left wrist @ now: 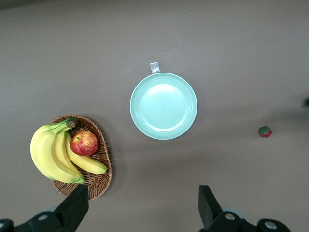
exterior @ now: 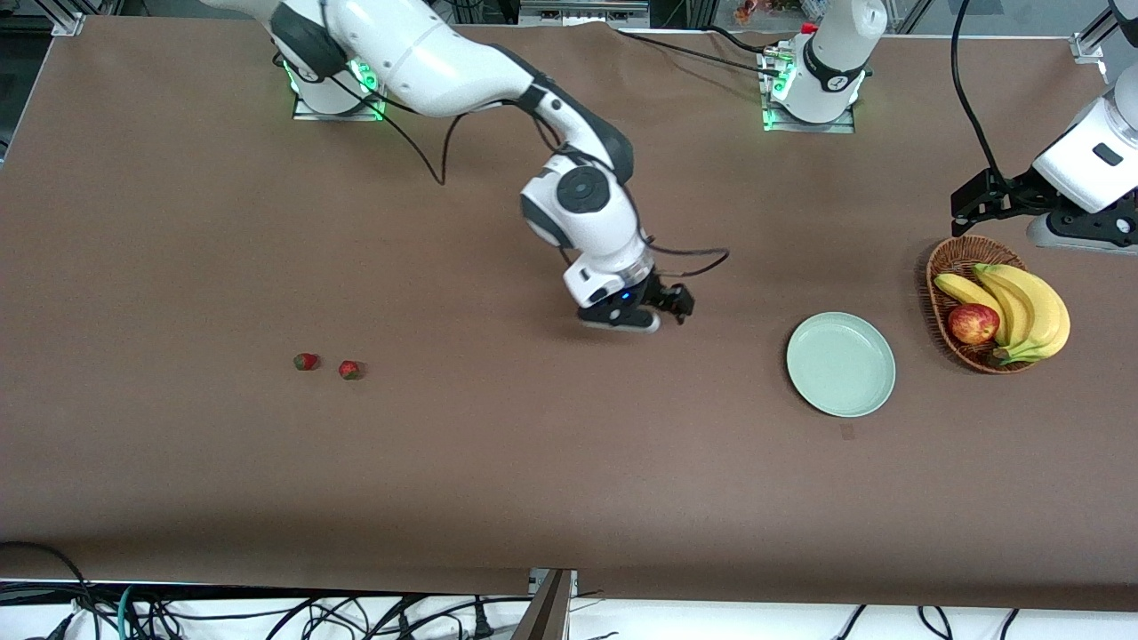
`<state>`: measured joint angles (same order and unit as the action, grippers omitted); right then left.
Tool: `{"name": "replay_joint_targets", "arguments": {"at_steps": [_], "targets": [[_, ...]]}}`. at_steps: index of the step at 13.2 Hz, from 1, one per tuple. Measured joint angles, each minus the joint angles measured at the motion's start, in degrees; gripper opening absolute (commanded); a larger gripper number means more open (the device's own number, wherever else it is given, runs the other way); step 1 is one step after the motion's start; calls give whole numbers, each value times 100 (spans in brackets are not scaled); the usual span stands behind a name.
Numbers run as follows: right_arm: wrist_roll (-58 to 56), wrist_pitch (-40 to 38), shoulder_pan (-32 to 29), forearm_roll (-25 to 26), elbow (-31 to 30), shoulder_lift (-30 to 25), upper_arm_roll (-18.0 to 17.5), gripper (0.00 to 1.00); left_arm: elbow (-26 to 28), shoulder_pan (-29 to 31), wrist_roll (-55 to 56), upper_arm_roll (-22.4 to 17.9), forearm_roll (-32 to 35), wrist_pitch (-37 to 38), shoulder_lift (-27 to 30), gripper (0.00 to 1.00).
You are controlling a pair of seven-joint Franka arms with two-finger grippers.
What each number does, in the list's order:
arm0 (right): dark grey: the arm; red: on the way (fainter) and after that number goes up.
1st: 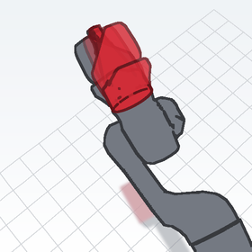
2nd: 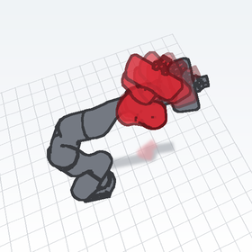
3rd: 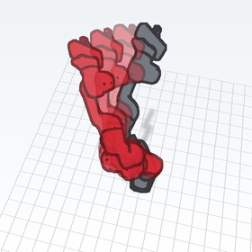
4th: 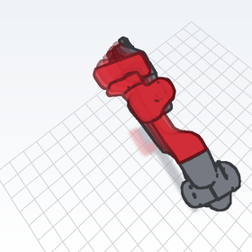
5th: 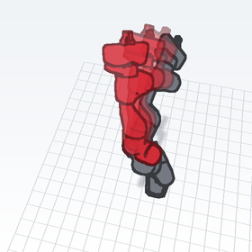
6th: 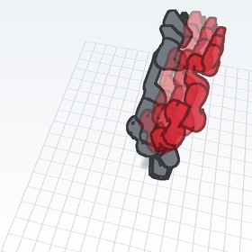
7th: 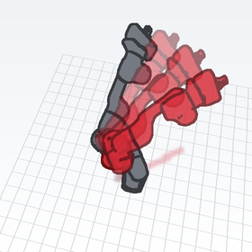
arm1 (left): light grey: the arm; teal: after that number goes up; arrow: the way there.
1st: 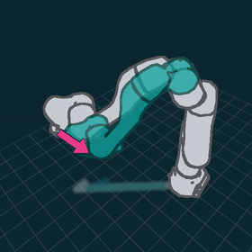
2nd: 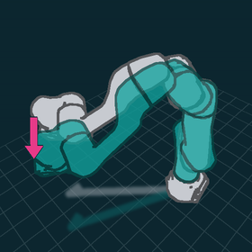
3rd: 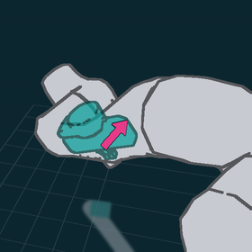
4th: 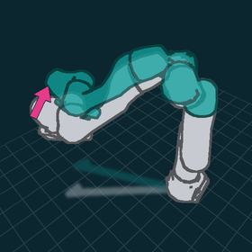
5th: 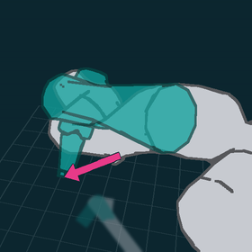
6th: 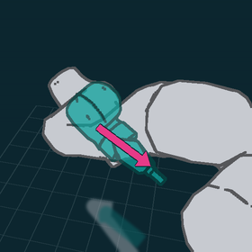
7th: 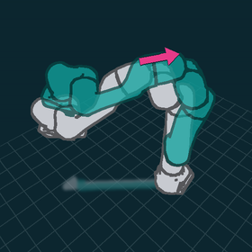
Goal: Collect all strawberries into plate
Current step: 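Carry the strawberry toward the table middle and release it there, then return the right gripper to the strawberries while the left gripper reaches the strawberry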
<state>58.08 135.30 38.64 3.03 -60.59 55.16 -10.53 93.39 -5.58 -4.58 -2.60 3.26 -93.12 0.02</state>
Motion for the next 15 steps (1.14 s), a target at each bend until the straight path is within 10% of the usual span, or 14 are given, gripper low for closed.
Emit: {"name": "replay_joint_targets", "arguments": {"at_steps": [10,15], "targets": [[-3151,-2464,-2153,19,-18,-436,24,100,190,-103,361,697,-378,913,-751,100],[-4151,-2827,-2933,68,-632,-589,403,100,267,-160,1418,1330,-379,11,-2077,100]]}}
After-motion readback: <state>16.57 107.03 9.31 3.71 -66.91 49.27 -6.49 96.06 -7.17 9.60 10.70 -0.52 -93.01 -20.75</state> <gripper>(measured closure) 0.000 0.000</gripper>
